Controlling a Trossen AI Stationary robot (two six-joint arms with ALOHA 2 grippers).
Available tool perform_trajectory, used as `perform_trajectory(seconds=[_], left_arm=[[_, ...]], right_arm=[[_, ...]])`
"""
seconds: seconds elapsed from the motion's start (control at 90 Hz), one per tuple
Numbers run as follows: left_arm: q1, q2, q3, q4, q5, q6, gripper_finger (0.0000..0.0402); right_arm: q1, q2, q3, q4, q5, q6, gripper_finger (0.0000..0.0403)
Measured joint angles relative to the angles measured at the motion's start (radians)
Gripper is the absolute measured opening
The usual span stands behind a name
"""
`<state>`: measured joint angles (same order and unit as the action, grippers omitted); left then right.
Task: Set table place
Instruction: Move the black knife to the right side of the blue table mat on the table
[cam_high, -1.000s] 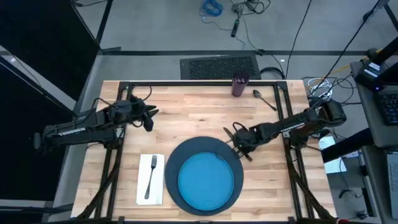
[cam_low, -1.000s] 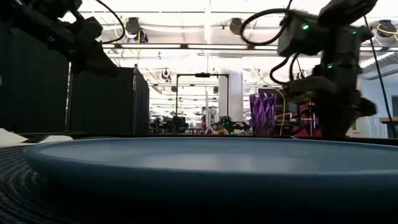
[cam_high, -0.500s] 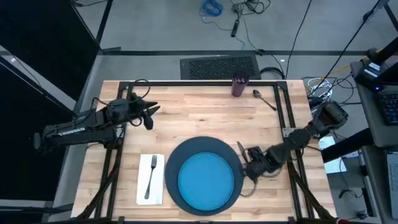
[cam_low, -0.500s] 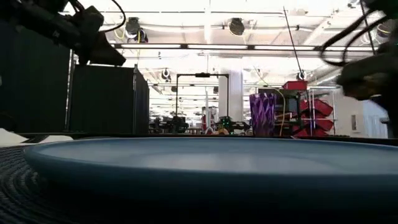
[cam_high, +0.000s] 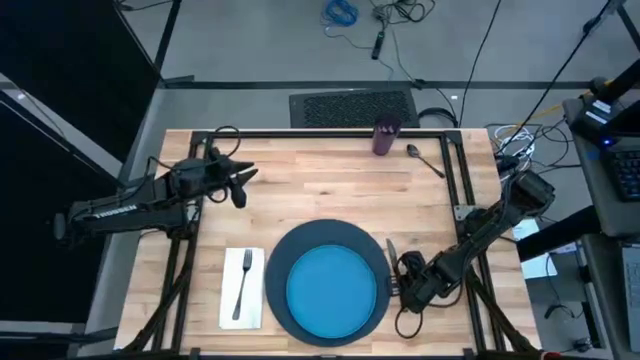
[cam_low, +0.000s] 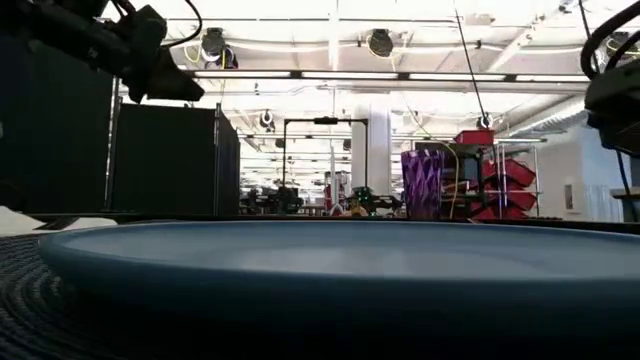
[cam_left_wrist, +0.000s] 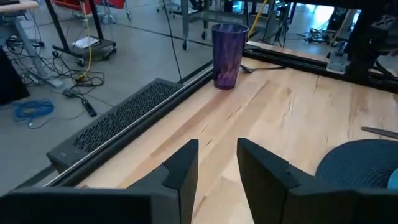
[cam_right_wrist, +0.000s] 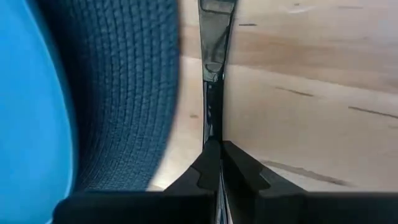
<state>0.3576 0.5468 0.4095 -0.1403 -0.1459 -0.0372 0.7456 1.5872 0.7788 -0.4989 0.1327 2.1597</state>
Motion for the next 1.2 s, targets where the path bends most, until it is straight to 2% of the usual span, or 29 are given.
perform_trajectory(seconds=[0.311, 0.478, 0.989, 1.2], left_arm=[[0.000, 0.000, 0.000, -0.007, 0.013, 0.021, 0.0097], [0.000, 0.000, 0.000, -0.007, 0.037, 0.024, 0.0097], [0.000, 0.000, 0.000, -0.008, 0.045, 0.027, 0.0097], [0.000, 0.000, 0.000, -0.008, 0.045, 0.026, 0.0097]], right_arm=[[-0.004, 0.098, 0.094, -0.032, -0.002, -0.006, 0.0000], [-0.030, 0.094, 0.094, -0.100, -0.009, -0.006, 0.0000], [-0.043, 0.093, 0.094, -0.124, -0.030, -0.009, 0.0000], [-0.044, 0.097, 0.134, -0.170, -0.031, -0.038, 0.0000]])
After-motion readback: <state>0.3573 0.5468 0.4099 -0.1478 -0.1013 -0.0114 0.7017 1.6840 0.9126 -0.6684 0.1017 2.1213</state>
